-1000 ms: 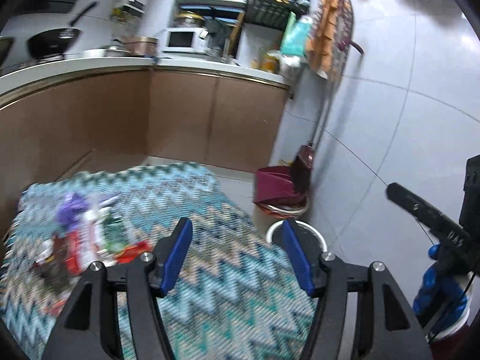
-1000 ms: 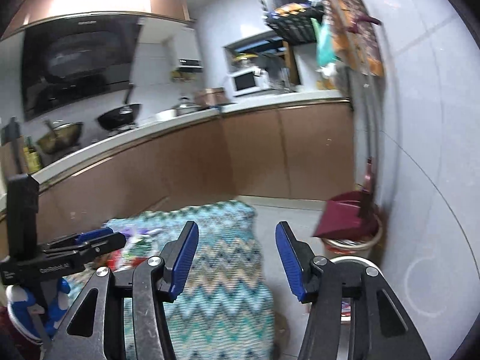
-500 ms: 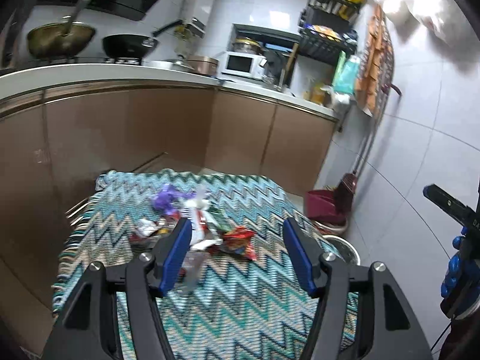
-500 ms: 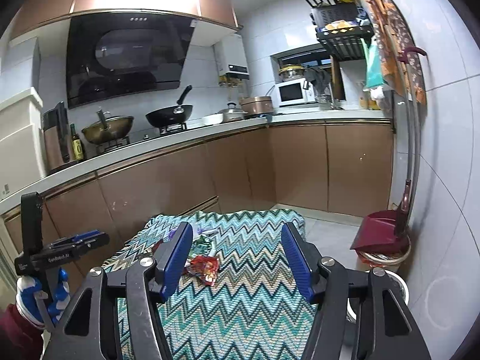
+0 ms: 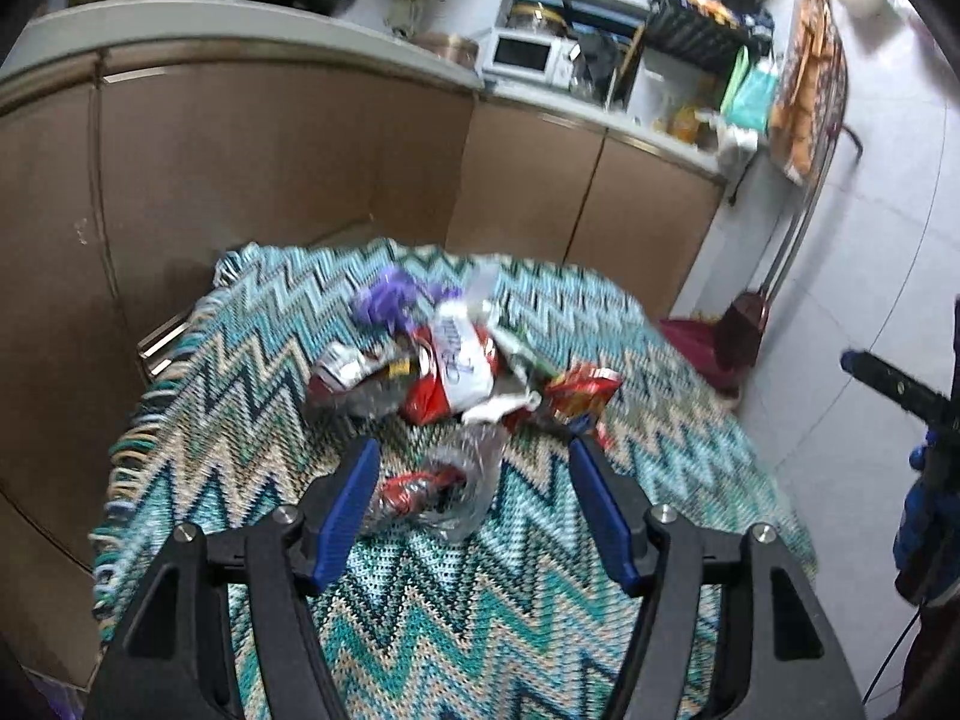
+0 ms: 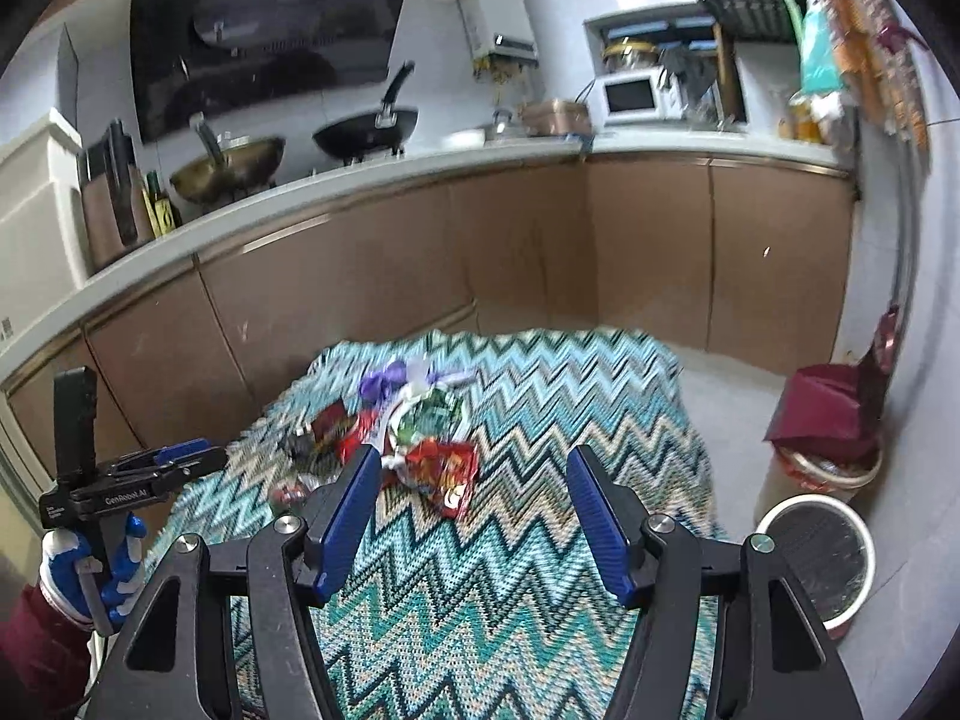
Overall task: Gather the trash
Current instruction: 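Move both tools back over the table toward the remaining trash, then grasp the clear plastic bag with the left gripper while the right gripper grasps the red snack packet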
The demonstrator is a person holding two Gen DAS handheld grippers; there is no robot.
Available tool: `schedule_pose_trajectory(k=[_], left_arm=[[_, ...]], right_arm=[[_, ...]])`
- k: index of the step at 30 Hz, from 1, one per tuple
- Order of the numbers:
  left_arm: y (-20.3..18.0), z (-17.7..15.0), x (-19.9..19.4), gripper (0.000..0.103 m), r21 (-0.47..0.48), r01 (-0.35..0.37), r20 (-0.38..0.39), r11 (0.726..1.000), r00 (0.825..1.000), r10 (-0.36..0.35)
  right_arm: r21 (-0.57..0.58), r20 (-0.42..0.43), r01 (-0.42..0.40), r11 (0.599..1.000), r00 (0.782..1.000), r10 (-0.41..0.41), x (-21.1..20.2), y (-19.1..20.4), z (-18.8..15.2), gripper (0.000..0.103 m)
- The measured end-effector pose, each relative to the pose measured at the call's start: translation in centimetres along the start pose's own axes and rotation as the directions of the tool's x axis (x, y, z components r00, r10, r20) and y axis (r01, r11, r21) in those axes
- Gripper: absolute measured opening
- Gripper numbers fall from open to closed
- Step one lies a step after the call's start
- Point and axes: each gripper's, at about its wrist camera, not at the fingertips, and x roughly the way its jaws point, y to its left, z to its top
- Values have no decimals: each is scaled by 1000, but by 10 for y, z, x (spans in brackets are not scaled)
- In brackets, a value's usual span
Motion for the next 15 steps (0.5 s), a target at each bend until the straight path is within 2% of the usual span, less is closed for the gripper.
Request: schedule_pose_trajectory(k=[4,10,15], left_arm=[[1,-5,30,64,26,14,-36,1000,999,-13],[3,-4,71,64,88,15,-83,996,997,-7],[14,-11,97,63,84,30,-131,996,991,-19]], right_arm=[[1,-70,-36,999,997,36,38,-3,-8,62],[-4,-171,-96,995,981,94,98,0,-17,61],[-20,-224,-130,991,967,122,134,6,-21,61]])
